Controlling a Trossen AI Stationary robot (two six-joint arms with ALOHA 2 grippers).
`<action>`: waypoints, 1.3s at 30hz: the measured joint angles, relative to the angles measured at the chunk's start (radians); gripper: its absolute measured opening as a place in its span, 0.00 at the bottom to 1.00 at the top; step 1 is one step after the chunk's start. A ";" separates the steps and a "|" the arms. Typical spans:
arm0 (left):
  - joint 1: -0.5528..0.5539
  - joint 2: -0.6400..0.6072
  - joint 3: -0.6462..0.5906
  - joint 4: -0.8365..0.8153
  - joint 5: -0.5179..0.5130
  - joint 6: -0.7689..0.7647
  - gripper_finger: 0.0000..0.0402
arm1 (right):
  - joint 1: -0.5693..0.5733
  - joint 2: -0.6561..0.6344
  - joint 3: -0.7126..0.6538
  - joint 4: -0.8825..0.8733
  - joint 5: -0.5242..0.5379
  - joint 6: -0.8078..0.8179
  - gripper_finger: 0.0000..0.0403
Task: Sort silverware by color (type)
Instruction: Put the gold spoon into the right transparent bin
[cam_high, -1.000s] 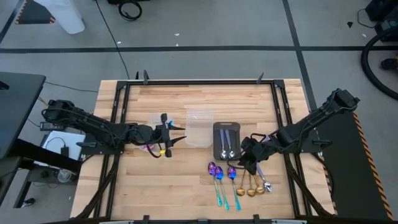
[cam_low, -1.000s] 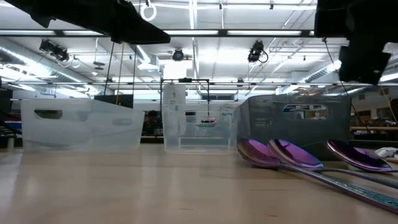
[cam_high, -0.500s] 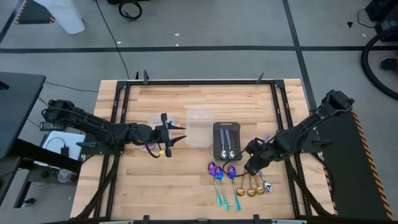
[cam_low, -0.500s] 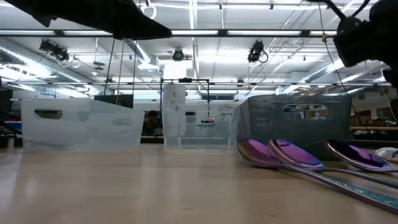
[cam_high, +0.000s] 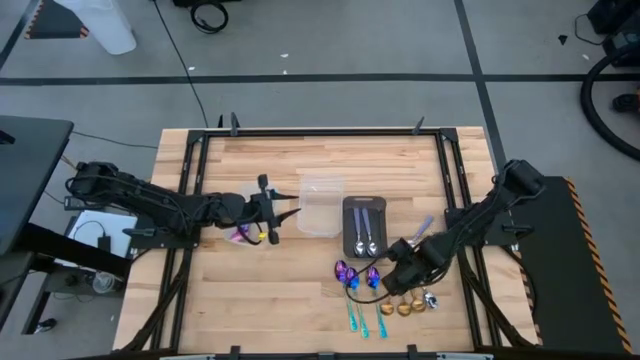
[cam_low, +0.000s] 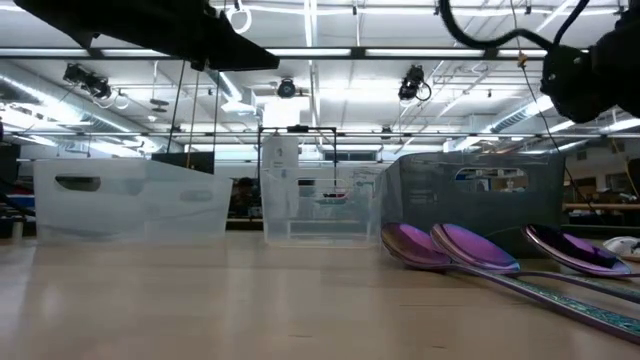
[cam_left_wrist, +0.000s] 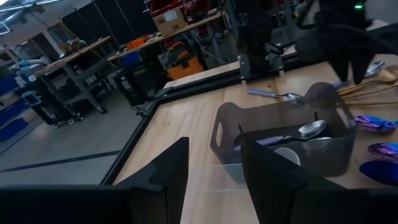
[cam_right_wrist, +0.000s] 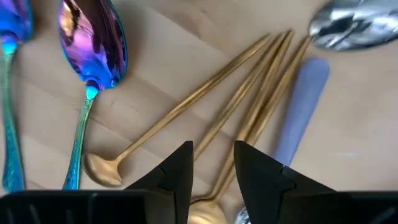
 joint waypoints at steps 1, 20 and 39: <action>0.002 0.000 0.000 0.000 0.000 -0.005 0.38 | 0.000 0.022 0.013 -0.001 -0.009 0.010 0.31; 0.002 0.000 -0.001 -0.107 0.000 -0.125 0.38 | -0.001 0.215 0.090 0.028 -0.146 0.125 0.22; 0.000 0.000 -0.001 -0.161 0.000 -0.169 0.38 | -0.002 0.207 0.087 -0.011 -0.052 0.114 0.06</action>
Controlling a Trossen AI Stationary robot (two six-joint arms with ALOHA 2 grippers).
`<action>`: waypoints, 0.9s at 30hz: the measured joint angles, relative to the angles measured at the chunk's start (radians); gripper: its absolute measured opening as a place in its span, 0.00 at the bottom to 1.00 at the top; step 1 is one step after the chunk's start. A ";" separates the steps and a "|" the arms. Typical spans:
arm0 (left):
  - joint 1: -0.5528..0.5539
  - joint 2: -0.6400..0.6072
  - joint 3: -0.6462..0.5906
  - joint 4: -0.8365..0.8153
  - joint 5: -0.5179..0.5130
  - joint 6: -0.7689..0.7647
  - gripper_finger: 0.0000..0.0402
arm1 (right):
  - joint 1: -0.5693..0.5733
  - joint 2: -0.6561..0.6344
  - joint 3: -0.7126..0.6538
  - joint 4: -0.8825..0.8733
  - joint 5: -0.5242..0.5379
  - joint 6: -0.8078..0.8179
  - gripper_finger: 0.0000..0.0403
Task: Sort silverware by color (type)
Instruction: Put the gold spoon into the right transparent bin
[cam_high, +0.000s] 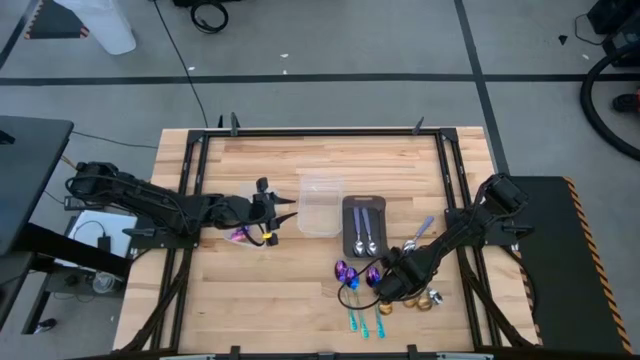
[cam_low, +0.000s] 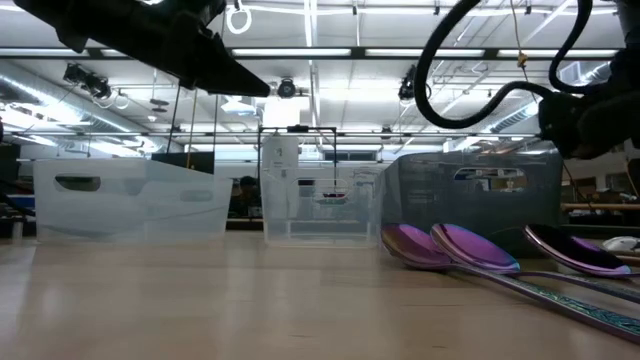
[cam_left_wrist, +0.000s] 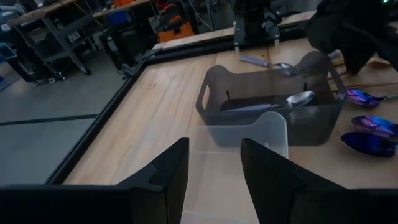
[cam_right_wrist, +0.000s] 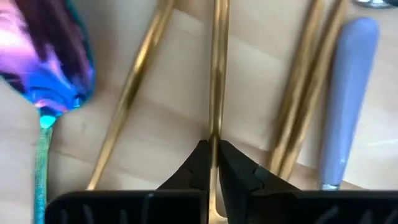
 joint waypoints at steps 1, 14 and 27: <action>-0.003 0.000 0.000 -0.008 0.000 -0.011 0.38 | 0.000 -0.001 0.000 -0.009 0.000 0.001 0.06; -0.045 0.000 0.000 -0.026 0.066 -0.016 0.38 | -0.008 -0.151 0.000 -0.237 0.151 0.036 0.08; -0.149 0.000 0.000 -0.188 0.133 -0.305 0.38 | -0.114 -0.431 0.000 -0.435 0.438 -0.156 0.08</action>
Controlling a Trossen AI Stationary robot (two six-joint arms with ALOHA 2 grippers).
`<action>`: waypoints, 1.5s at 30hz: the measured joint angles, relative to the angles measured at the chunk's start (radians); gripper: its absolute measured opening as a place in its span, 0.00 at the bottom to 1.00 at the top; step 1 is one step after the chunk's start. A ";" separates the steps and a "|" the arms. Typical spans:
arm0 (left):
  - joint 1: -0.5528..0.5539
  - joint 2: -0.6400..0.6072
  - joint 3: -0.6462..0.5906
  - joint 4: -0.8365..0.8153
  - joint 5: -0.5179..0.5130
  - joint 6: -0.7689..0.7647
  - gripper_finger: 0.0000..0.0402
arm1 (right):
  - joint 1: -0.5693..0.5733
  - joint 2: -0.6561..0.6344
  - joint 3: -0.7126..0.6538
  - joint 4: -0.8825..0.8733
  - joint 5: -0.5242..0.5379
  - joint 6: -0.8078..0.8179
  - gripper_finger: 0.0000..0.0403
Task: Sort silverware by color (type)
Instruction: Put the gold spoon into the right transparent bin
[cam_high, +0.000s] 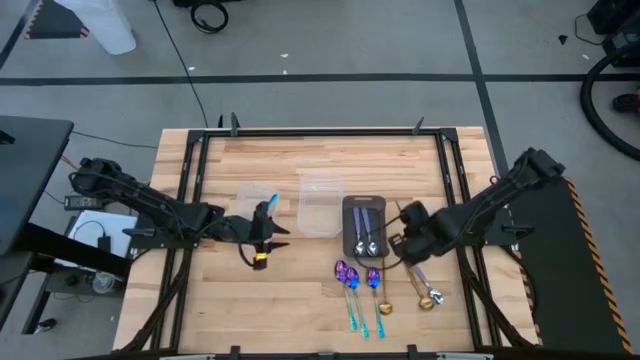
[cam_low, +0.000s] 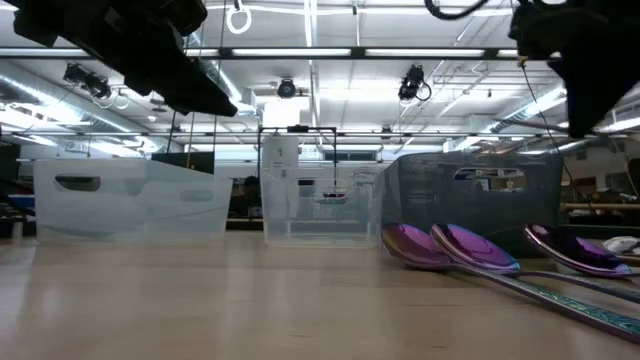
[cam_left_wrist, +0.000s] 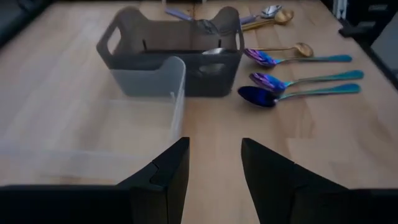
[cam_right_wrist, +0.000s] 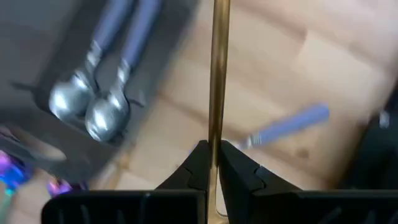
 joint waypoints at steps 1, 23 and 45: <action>-0.003 0.000 0.000 -0.001 -0.001 -0.031 0.38 | -0.016 -0.018 0.000 0.004 0.023 -0.034 0.08; -0.007 0.000 0.000 -0.001 -0.012 -0.234 0.38 | -0.336 -0.115 0.001 0.610 0.088 -0.885 0.08; 0.045 0.000 0.001 0.280 -0.080 -0.041 0.38 | -0.433 0.072 -0.040 1.270 -0.078 -1.276 0.08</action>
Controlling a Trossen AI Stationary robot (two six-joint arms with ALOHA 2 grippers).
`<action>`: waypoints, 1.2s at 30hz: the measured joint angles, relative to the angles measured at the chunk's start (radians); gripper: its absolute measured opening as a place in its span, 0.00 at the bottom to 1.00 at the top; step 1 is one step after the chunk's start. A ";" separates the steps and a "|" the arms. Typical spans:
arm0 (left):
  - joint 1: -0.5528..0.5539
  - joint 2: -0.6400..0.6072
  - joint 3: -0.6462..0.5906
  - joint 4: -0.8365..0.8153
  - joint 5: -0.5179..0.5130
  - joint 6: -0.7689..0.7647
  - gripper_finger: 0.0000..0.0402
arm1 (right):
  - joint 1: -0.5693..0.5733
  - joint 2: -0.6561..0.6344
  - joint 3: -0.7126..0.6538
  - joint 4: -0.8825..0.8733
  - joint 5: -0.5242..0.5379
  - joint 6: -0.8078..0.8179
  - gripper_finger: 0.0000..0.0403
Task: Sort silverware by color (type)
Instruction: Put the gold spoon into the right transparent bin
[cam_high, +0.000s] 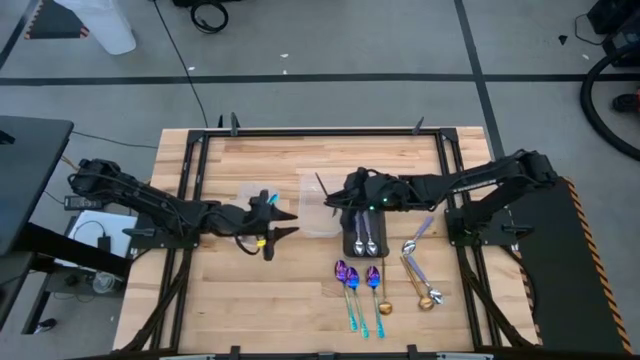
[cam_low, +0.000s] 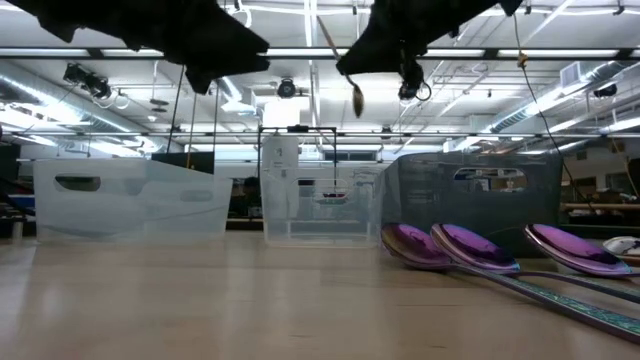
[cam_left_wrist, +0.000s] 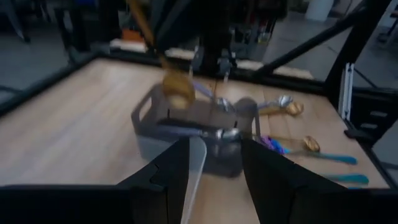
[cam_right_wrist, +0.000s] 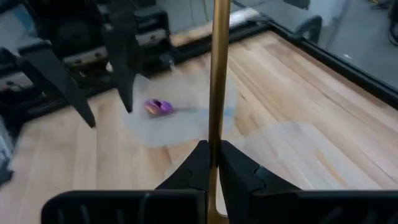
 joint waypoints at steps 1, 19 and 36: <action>0.002 0.000 0.000 0.017 0.000 0.026 0.38 | -0.004 0.012 0.000 0.028 -0.017 -0.003 0.08; 0.109 0.000 0.000 0.167 -0.001 0.072 0.38 | -0.004 0.161 0.001 0.337 -0.077 -0.062 0.08; 0.248 0.001 0.000 0.247 0.218 0.009 0.49 | 0.009 0.183 0.001 0.410 -0.091 -0.150 0.08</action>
